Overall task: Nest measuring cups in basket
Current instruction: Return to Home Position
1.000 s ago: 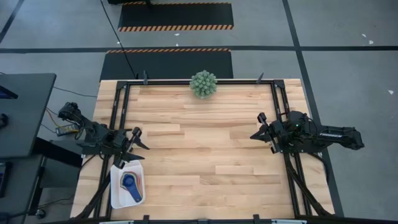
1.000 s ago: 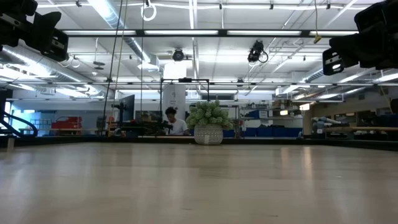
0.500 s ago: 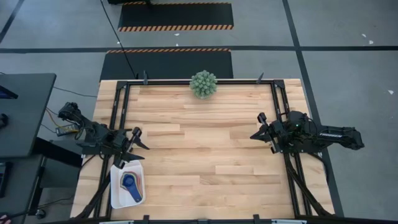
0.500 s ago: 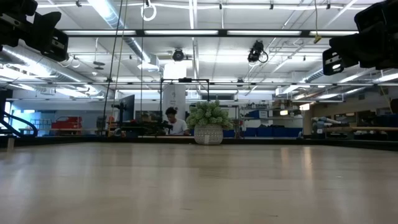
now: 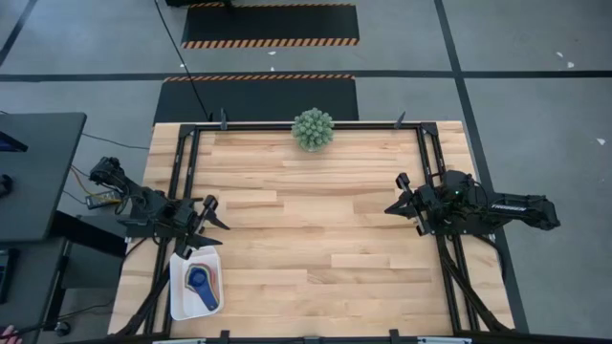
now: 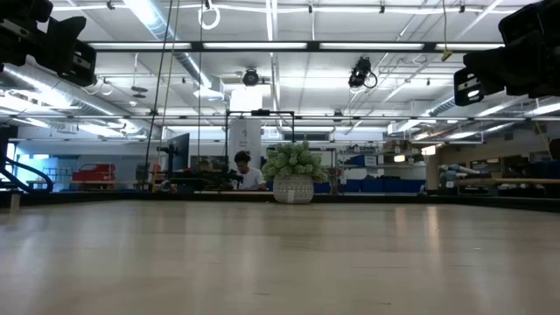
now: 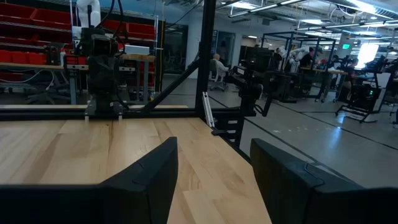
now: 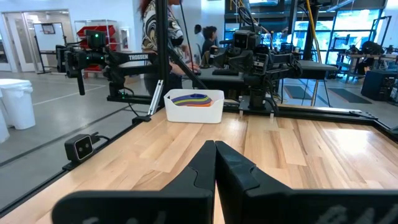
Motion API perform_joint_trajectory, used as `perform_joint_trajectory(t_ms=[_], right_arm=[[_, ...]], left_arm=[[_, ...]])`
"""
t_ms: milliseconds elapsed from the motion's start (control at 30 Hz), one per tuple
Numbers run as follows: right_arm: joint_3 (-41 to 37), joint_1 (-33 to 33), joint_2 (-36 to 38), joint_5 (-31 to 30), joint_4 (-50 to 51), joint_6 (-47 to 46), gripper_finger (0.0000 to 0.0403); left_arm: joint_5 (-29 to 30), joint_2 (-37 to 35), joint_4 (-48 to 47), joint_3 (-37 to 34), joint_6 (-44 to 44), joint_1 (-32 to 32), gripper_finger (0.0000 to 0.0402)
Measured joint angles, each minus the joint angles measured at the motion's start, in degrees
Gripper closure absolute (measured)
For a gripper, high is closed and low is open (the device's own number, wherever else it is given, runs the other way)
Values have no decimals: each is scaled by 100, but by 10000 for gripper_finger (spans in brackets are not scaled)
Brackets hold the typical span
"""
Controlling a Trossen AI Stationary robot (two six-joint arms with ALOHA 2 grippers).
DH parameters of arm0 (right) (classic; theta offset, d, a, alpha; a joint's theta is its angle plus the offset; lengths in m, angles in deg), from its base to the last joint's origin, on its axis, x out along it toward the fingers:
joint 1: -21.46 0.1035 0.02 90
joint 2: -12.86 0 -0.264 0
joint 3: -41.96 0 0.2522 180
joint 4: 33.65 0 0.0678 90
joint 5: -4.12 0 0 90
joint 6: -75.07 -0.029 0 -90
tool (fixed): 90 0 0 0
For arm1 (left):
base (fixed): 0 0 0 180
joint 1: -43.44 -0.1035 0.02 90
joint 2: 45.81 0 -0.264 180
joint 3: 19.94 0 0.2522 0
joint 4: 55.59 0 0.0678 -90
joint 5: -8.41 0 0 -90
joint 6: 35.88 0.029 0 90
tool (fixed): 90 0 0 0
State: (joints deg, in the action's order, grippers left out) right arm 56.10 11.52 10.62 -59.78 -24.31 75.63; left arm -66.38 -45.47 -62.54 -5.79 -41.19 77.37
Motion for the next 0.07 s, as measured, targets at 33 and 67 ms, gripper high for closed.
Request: perform_joint_trajectory(t_ms=[33,67], right_arm=[[2,-1,-2,0,1,1,389],[1,-2,-1,0,2,1,389]], left_arm=[[0,0,1,0,-1,-1,196],[-1,2,1,0,-4,0,196]])
